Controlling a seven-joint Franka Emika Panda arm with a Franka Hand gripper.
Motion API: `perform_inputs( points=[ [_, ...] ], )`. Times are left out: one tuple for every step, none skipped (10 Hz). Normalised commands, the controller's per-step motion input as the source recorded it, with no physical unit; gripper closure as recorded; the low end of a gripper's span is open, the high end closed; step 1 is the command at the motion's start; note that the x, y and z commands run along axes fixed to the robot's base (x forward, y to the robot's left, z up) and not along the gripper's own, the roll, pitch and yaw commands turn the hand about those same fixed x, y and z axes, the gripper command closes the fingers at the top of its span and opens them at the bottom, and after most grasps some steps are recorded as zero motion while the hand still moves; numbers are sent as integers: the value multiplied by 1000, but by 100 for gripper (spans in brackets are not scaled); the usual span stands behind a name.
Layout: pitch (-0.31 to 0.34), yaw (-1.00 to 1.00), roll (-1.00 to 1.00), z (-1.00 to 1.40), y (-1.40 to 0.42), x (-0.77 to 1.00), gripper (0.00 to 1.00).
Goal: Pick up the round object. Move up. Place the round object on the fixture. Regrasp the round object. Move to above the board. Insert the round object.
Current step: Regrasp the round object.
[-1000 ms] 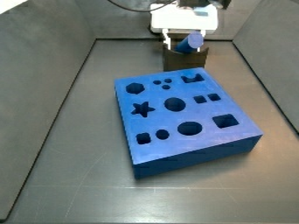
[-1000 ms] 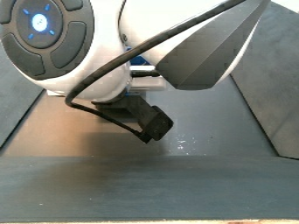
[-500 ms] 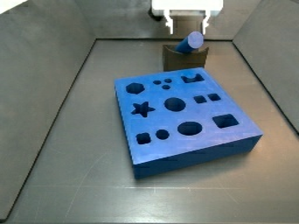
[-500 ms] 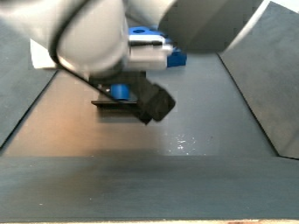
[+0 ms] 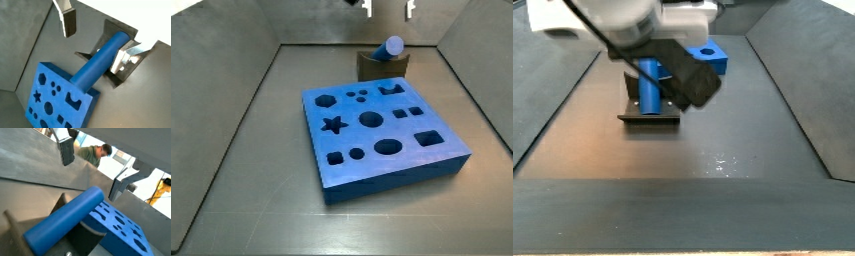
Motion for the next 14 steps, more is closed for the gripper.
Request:
perform_inputs(
  points=[
    [66,10,1000,802,-1000,-26,0],
    [58,9,1000,761,-1000,-50,0],
    [52,8,1000,678,-1000,-55,0],
    [51,8,1000,591,-1000,-55,0],
    [50,8,1000,516,-1000,-54,0],
    [45,8,1000,287,-799,-39,0],
    [44,8,1000,220,-652,-35,0],
    [39,9,1000,115,-372,-34,0],
    [34,9,1000,61,-162,-29,0],
    [30,10,1000,38,-48,-21,0],
    [28,10,1000,31,-44,-14,0],
    [25,12,1000,19,-42,0,0],
    [26,14,1000,14,-31,6,0],
    [29,15,1000,14,-22,6,0]
  ],
)
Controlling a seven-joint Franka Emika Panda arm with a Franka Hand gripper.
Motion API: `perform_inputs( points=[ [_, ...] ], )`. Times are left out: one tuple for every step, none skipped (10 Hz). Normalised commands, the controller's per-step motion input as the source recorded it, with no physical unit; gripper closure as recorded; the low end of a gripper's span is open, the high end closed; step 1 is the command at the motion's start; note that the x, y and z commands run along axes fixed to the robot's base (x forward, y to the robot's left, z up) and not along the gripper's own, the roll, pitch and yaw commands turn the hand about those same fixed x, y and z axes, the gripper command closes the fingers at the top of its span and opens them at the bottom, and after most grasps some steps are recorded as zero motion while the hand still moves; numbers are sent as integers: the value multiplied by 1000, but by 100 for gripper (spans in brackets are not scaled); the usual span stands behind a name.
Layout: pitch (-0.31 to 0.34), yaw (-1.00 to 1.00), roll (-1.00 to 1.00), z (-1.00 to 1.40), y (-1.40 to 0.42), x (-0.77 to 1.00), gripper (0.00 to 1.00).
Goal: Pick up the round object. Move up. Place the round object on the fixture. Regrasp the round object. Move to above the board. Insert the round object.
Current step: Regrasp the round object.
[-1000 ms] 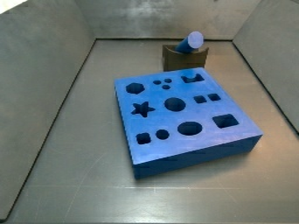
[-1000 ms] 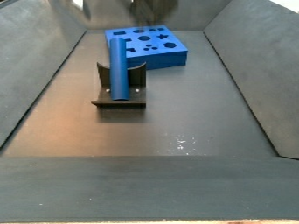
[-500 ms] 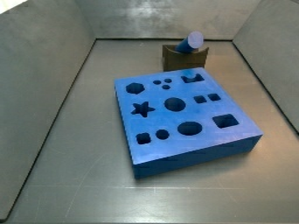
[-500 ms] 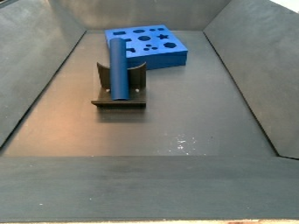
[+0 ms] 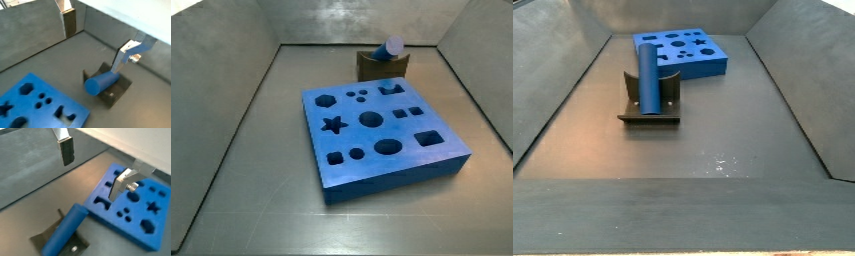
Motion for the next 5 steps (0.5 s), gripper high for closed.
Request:
perform_inputs(
  points=[
    [37,17,1000,10,-21,9,0],
    [44,20,1000,8,-22,16,0],
    [52,22,1000,3,-24,30,0],
    [65,27,1000,-2,-27,46,0],
    [78,32,1000,3,-28,57,0]
  ],
)
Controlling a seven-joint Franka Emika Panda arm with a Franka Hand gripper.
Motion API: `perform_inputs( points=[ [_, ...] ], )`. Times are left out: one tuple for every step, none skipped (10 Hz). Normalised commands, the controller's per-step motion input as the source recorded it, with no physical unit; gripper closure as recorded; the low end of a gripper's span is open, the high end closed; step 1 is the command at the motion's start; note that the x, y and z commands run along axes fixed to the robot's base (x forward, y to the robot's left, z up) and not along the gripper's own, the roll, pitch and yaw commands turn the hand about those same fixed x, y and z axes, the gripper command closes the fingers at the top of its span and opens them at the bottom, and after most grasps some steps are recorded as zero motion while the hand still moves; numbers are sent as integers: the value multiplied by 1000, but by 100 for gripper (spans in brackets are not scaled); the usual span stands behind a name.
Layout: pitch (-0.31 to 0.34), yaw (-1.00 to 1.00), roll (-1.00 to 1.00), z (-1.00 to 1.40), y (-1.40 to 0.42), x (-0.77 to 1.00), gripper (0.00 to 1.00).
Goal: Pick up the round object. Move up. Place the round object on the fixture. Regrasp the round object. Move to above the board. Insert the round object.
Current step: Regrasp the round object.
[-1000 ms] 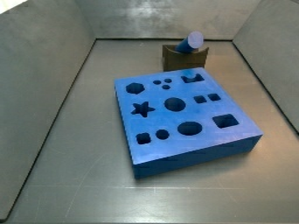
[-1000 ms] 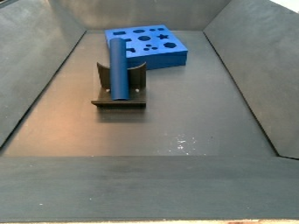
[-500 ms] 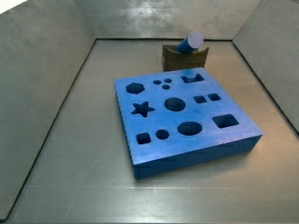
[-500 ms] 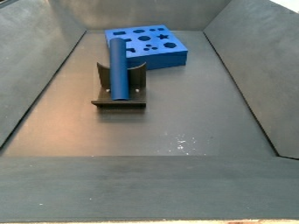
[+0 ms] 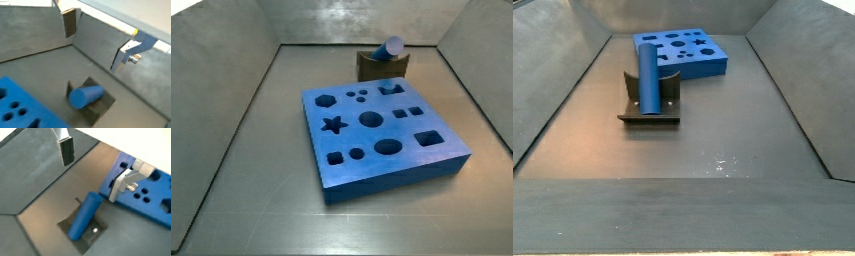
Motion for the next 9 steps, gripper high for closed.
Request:
perform_inputs(
  points=[
    [86,36,1000,2,-30,68,0],
    [110,46,1000,-6,-35,87,0],
    [130,55,1000,-5,-40,99,0],
    [162,76,1000,-7,-45,110,0],
    [178,88,1000,-11,-46,110,0],
    [206,127,1000,-4,-49,106,0],
    [231,171,1000,-8,-52,105,0],
    [226,218,850,-10,-53,109,0],
    [199,238,668,-8,-57,112,0]
  ],
)
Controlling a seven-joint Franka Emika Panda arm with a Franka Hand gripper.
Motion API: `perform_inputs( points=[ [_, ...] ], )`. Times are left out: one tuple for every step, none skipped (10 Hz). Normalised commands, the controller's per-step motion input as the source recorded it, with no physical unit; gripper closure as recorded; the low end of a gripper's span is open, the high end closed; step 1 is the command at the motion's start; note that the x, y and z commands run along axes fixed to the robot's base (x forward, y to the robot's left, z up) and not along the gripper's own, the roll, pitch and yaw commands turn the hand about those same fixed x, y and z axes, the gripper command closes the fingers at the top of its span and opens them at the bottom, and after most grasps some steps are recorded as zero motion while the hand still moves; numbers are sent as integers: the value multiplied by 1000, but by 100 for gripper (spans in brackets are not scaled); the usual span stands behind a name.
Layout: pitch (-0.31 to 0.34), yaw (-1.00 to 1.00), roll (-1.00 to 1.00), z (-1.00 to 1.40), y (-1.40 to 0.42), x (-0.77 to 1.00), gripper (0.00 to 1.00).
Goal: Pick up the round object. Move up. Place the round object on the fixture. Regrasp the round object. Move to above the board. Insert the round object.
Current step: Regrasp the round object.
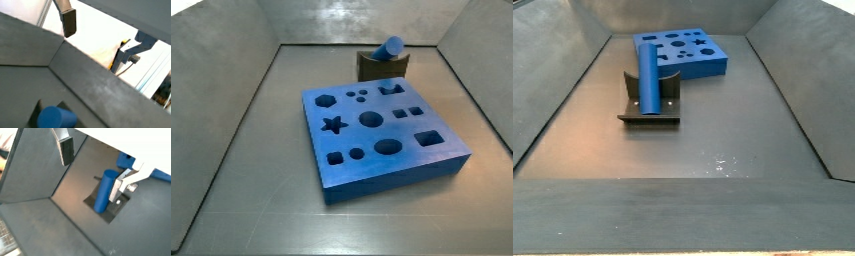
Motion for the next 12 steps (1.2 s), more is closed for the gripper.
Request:
perform_inputs(
  points=[
    [153,256,430,-11,-60,116,0],
    [128,259,330,-8,-51,114,0],
    [69,257,214,1,-42,100,0],
    [29,247,185,-8,-47,90,0],
    [1,221,169,-11,-53,91,0],
    [-9,201,163,-9,-52,93,0],
    [43,147,188,-1000,45,37,0],
    [37,126,188,-1000,45,39,0],
    [5,117,175,-1000,42,48,0],
    [-24,108,129,-1000,34,57,0],
    [-42,96,99,-1000,31,67,0],
    [-54,80,78,-1000,29,77,0]
  ],
)
